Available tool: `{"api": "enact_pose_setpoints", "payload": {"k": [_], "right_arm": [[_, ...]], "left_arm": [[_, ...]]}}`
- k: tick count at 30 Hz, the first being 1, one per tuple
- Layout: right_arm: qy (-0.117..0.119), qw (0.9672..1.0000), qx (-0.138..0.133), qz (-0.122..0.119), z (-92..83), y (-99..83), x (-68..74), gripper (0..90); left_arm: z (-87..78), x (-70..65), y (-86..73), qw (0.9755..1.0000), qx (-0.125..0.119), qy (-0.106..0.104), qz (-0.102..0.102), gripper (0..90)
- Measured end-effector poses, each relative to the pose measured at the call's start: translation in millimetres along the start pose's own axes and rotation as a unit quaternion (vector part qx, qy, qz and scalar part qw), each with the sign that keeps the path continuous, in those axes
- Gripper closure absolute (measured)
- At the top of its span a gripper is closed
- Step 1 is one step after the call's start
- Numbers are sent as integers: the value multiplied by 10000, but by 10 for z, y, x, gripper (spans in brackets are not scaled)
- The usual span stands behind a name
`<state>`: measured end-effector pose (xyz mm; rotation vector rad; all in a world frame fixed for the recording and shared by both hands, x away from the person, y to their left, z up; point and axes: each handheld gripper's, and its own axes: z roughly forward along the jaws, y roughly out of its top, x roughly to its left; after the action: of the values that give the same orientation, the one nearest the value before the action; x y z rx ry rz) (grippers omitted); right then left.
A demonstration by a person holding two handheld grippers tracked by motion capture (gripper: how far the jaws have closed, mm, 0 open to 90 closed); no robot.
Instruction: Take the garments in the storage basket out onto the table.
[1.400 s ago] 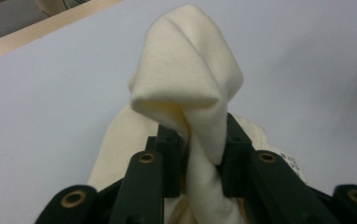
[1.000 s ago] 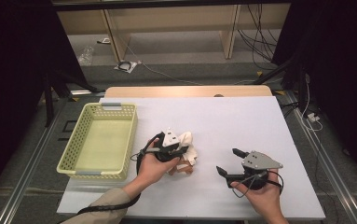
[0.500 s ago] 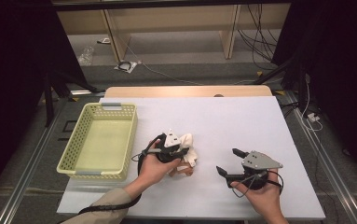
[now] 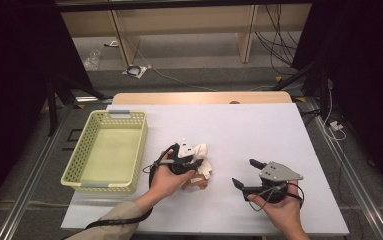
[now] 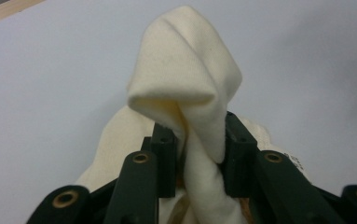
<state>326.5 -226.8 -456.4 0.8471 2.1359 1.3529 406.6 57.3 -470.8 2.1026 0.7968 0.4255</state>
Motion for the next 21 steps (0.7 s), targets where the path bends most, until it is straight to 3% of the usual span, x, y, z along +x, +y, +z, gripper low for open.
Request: {"api": "enact_pose_setpoints", "payload": {"k": [21], "right_arm": [[0,10000,62,15,8,-8,-2,162]], "left_arm": [[80,34,-1,9998,193,-40,-78,661]]}}
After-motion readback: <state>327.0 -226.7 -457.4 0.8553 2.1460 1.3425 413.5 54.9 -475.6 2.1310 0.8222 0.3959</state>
